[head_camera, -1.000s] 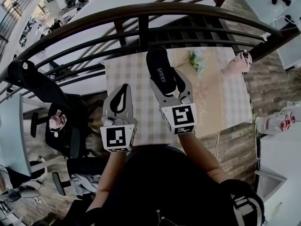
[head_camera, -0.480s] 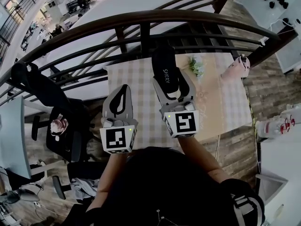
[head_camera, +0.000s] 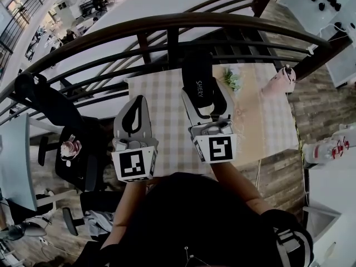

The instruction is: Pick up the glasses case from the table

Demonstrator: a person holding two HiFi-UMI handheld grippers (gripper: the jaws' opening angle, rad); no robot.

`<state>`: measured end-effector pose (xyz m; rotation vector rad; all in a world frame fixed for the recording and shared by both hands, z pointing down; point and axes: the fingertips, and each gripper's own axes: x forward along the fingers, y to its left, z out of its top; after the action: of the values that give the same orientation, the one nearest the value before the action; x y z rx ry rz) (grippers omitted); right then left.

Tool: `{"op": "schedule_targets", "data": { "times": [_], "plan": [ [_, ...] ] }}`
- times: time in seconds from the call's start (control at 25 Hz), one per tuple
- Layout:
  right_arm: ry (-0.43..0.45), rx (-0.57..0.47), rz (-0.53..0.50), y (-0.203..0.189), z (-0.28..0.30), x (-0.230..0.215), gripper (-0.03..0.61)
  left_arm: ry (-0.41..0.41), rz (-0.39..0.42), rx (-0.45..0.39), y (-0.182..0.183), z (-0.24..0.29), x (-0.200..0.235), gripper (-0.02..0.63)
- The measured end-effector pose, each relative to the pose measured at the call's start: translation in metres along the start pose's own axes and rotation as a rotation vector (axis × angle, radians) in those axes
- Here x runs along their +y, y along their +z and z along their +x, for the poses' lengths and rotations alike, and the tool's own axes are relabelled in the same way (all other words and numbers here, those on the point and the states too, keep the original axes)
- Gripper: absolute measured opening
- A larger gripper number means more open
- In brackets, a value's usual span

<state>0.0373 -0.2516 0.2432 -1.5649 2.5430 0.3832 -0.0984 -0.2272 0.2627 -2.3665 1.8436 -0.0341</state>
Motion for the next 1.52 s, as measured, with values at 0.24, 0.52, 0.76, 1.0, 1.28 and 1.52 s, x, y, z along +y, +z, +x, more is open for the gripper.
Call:
{"op": "schedule_targets", "data": {
  "times": [0.24, 0.52, 0.76, 1.0, 1.28, 1.52],
  "plan": [
    [-0.017, -0.056, -0.019, 0.016, -0.003, -0.005, 0.308, 0.008, -0.011, -0.016, 0.011, -0.001, 0.003, 0.012],
    [-0.049, -0.076, -0.029, 0.027, -0.005, -0.018, 0.308, 0.026, 0.014, -0.038, 0.025, -0.005, 0.005, 0.012],
    [-0.051, -0.073, -0.038, 0.030, -0.006, -0.019, 0.308, 0.033, 0.023, -0.044, 0.027, -0.007, 0.006, 0.012],
    [-0.043, -0.064, -0.035, 0.025, -0.005, -0.017, 0.308, 0.032, 0.022, -0.042, 0.024, -0.006, 0.006, 0.012],
    [-0.047, -0.060, -0.032, 0.027, -0.010, -0.028, 0.308, 0.031, 0.025, -0.041, 0.030, -0.004, -0.004, 0.012],
    [-0.044, -0.057, -0.035, 0.024, -0.005, -0.017, 0.308, 0.031, 0.016, -0.039, 0.024, -0.006, 0.007, 0.012]
  ]
}}
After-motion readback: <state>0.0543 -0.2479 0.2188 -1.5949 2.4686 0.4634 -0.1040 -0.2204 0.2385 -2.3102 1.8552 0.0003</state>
